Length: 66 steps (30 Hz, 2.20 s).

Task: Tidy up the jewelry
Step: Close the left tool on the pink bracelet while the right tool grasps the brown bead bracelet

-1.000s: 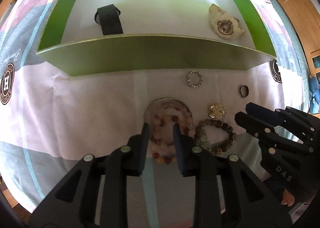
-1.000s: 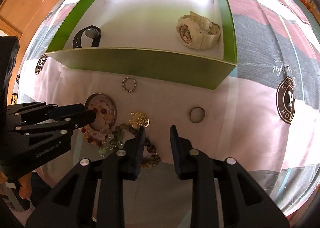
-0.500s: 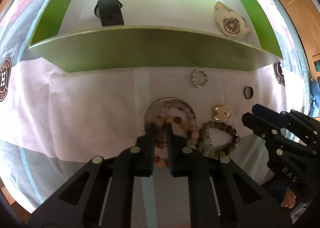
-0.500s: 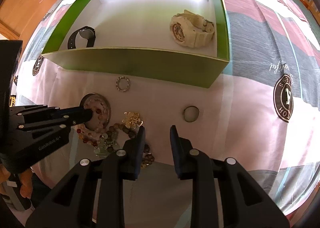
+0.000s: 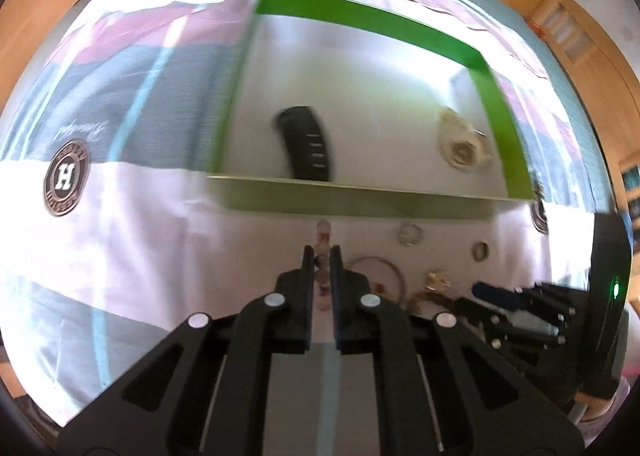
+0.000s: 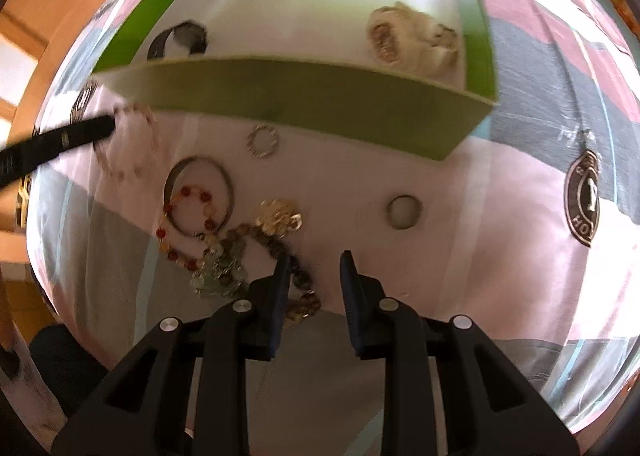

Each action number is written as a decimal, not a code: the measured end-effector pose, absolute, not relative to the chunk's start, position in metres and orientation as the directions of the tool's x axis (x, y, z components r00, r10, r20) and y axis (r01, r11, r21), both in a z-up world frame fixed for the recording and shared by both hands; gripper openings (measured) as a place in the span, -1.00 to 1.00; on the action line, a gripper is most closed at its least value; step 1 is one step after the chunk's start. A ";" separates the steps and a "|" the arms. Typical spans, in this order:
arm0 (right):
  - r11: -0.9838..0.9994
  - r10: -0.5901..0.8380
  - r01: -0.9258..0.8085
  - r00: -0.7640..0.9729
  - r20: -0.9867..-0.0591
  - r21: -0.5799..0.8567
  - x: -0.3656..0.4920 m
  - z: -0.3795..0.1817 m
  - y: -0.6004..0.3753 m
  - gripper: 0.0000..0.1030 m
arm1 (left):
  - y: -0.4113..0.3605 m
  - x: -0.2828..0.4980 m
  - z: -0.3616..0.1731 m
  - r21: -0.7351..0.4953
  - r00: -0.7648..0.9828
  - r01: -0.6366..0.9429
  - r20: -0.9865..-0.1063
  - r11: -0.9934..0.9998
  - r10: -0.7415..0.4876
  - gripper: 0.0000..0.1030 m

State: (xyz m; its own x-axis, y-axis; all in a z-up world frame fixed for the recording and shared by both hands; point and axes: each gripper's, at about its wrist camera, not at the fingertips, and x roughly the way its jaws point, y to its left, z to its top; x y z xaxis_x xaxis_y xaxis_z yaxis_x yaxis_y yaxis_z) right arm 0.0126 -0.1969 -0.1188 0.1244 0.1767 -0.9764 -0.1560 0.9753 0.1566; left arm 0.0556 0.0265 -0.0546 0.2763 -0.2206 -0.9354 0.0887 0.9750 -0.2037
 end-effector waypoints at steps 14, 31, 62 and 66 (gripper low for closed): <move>0.987 0.143 -0.089 0.144 -0.979 0.131 0.017 -0.125 -0.206 -0.76 | 0.044 0.068 -0.102 -0.115 0.147 0.004 -0.983 0.993 -0.114 -0.58; 0.988 0.144 -0.082 0.150 -0.978 0.133 0.015 -0.126 -0.214 -0.35 | 0.022 0.079 -0.129 -0.060 0.123 0.029 -0.990 0.998 -0.064 -0.30; 0.984 0.158 -0.119 0.214 -0.964 0.135 -0.003 -0.104 -0.186 -0.80 | 0.006 0.067 -0.102 -0.076 0.204 0.073 -0.975 0.994 -0.089 -0.85; 0.979 0.190 -0.130 0.266 -0.945 0.160 -0.008 -0.081 -0.185 -0.80 | -0.004 0.058 -0.080 -0.081 0.270 0.114 -0.957 0.990 -0.110 -0.85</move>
